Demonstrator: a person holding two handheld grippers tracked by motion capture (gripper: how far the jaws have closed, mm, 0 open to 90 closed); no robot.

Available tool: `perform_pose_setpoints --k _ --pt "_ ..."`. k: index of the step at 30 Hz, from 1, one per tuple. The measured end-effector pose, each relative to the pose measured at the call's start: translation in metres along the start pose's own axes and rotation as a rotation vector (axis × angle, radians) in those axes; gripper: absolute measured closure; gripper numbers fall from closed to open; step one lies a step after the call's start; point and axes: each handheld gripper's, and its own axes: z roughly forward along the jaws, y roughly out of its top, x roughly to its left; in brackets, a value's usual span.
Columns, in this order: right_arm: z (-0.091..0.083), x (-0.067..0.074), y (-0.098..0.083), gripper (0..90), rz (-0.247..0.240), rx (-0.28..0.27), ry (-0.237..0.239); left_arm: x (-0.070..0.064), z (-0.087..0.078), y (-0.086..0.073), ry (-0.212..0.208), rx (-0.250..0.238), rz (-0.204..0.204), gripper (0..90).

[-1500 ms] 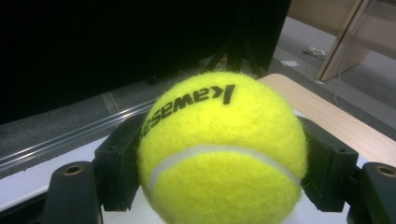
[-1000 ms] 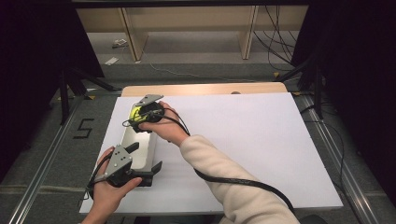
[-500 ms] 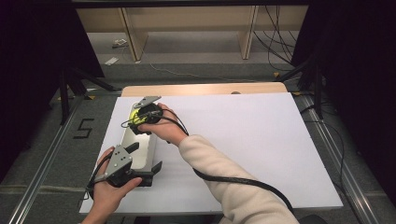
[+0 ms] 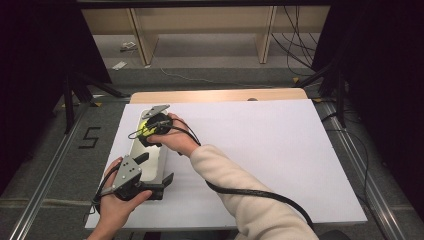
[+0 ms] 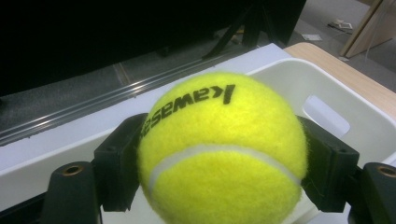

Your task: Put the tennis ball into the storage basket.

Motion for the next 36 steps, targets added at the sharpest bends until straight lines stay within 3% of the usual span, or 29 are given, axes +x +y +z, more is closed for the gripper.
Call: perform_pose_setpoints --k 16,28,36 --pt "0.0032 0.0022 -0.0024 26.2 -0.007 0.025 0.008 0.0 0.0 0.0 0.0 0.0 -0.001 0.0" --pt "0.006 0.0039 -0.0042 25.4 -0.041 0.029 0.005 0.0001 -0.0001 -0.0002 0.0 0.0 -0.003 0.0" --pt "0.0029 0.0032 -0.001 12.6 -0.036 0.017 0.004 0.0001 -0.0001 -0.0002 -0.001 0.0 -0.004 0.0"
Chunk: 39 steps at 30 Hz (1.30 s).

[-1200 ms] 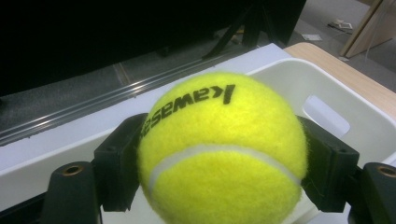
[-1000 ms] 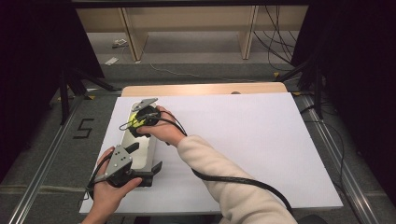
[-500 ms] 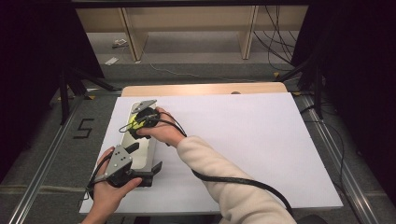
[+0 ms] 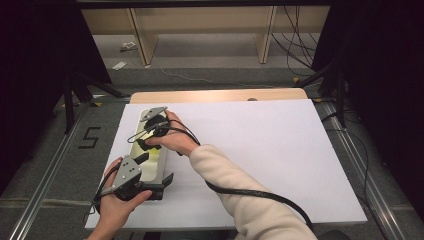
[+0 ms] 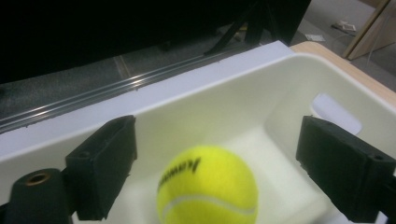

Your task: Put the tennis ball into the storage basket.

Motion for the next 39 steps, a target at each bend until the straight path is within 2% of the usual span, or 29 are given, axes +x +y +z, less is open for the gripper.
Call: perform_pose_setpoints --k 6,22,39 --pt "-0.005 -0.003 0.001 13.1 0.026 -0.011 0.006 0.0 0.0 0.0 -0.001 0.001 0.004 0.0" --pt "-0.024 -0.011 0.003 15.0 0.016 -0.041 -0.022 0.0 0.0 0.0 -0.002 0.0 0.004 0.0" --pt "-0.058 -0.037 -0.01 15.4 0.055 -0.045 -0.071 -0.001 0.001 0.0 -0.003 0.001 0.006 0.1"
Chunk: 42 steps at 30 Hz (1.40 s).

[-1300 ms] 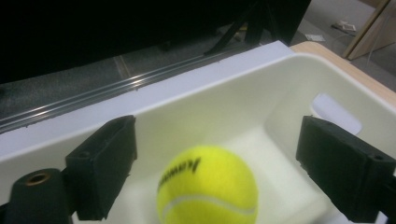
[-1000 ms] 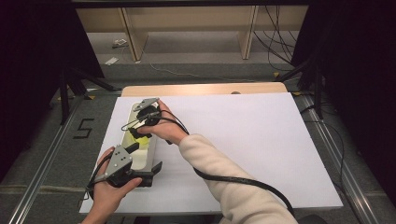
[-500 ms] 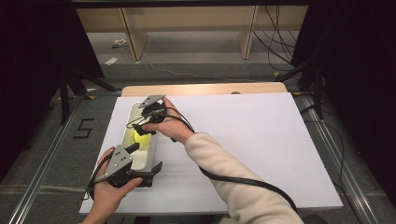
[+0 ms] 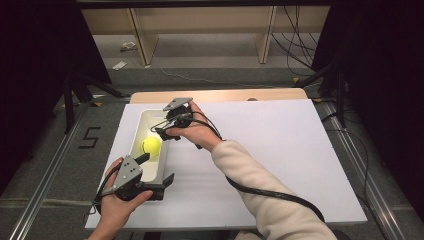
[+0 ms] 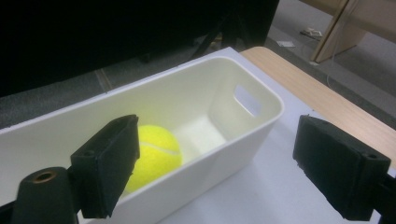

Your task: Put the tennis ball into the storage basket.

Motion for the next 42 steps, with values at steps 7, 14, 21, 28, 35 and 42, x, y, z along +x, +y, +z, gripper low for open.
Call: perform_pose_setpoints --k 7,14,21,28,35,42 --pt "-0.009 -0.005 -0.005 15.4 0.003 -0.003 -0.001 0.0 0.0 0.0 0.0 0.0 0.001 0.1" --pt "-0.016 -0.013 -0.011 15.4 0.011 0.0 -0.013 0.0 0.0 0.0 0.001 0.001 0.001 0.1" --pt "-0.024 -0.021 -0.017 15.4 0.015 0.01 -0.025 -0.001 0.0 0.0 0.002 0.001 0.0 0.1" --pt "-0.035 -0.031 -0.023 15.4 0.025 -0.003 -0.047 0.0 0.0 0.0 0.003 0.0 -0.001 0.1" --pt "-0.048 -0.04 -0.028 15.3 0.029 -0.004 -0.065 0.0 0.0 0.0 0.004 0.001 -0.002 0.1" --pt "-0.06 -0.05 -0.036 15.4 0.037 0.0 -0.084 0.0 0.0 0.0 0.006 0.001 -0.003 0.1"
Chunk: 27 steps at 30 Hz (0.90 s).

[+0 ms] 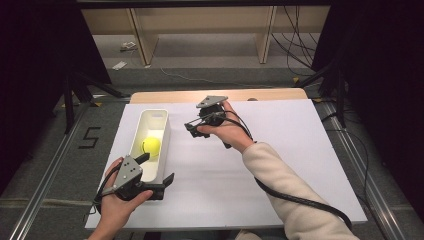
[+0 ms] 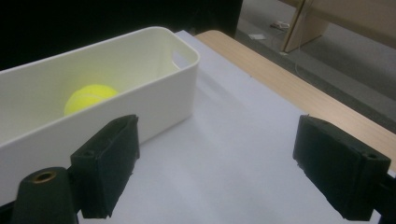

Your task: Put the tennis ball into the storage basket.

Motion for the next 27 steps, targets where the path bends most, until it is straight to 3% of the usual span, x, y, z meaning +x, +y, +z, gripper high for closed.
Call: perform_pose_setpoints --k 27 --pt "-0.05 -0.039 -0.037 15.5 0.066 -0.019 -0.074 -0.001 0.0 0.0 0.001 0.002 0.002 0.1"
